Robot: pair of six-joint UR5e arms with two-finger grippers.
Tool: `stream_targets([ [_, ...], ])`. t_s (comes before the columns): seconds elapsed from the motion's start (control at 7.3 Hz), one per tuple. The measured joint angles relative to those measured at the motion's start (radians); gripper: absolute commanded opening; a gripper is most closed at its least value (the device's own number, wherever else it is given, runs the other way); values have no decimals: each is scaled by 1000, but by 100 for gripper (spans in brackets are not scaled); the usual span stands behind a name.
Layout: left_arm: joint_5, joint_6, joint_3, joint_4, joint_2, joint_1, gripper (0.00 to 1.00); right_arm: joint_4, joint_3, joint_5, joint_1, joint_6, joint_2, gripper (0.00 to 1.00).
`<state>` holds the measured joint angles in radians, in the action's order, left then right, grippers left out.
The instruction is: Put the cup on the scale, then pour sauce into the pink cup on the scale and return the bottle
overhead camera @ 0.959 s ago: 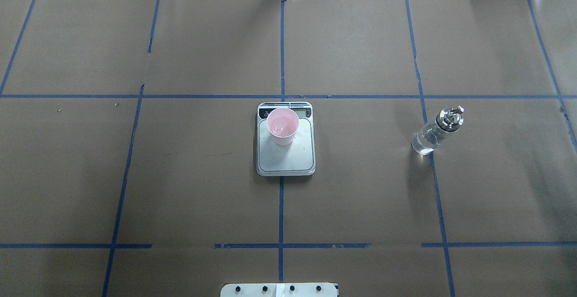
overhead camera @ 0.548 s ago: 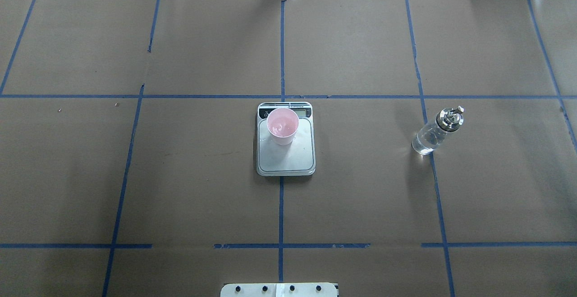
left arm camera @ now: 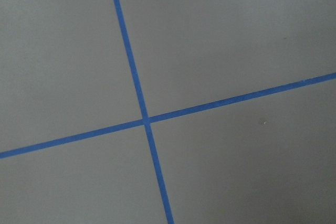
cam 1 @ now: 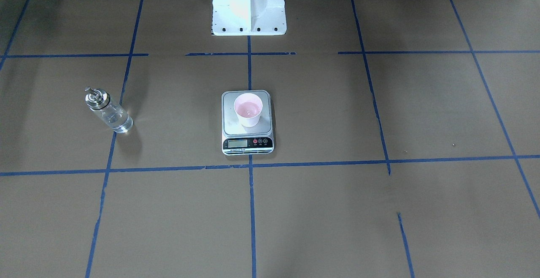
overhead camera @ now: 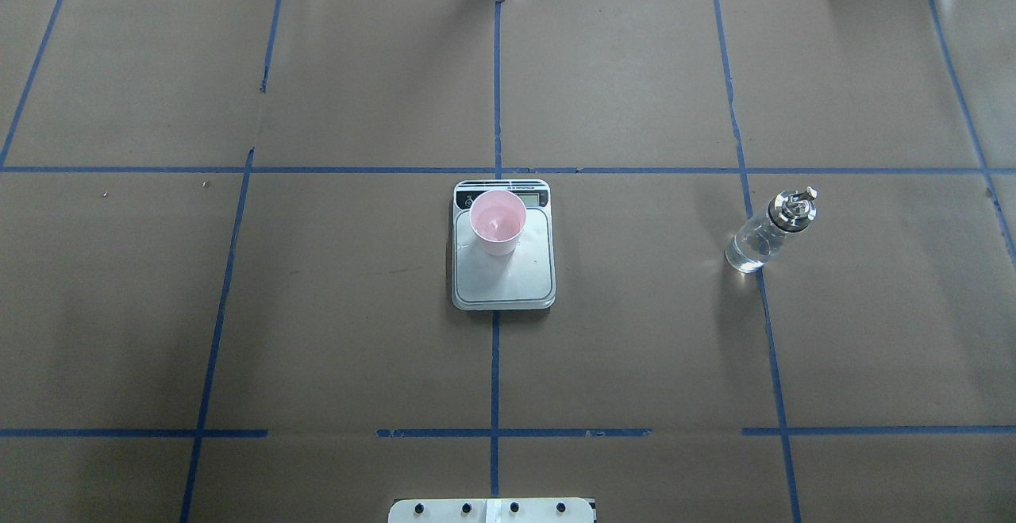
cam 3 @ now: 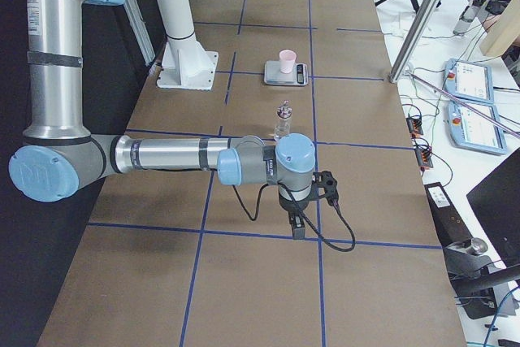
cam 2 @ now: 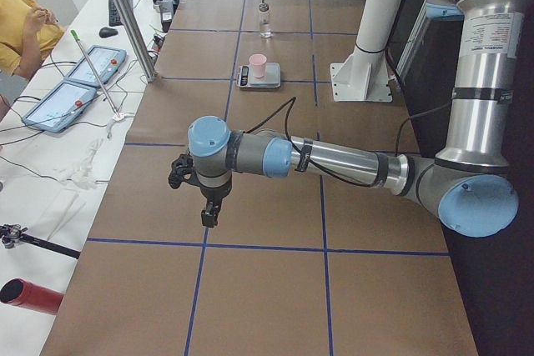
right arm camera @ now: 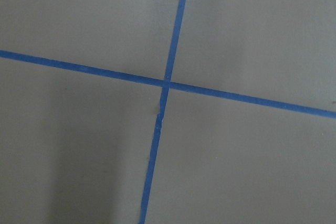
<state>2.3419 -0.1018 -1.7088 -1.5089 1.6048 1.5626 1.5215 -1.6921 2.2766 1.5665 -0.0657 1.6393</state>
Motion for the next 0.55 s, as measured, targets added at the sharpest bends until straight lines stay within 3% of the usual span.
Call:
stream_targets([
  [0.55,15,-7,24,8,-39,5,100,-2,-13,16,-28,75,32,100],
])
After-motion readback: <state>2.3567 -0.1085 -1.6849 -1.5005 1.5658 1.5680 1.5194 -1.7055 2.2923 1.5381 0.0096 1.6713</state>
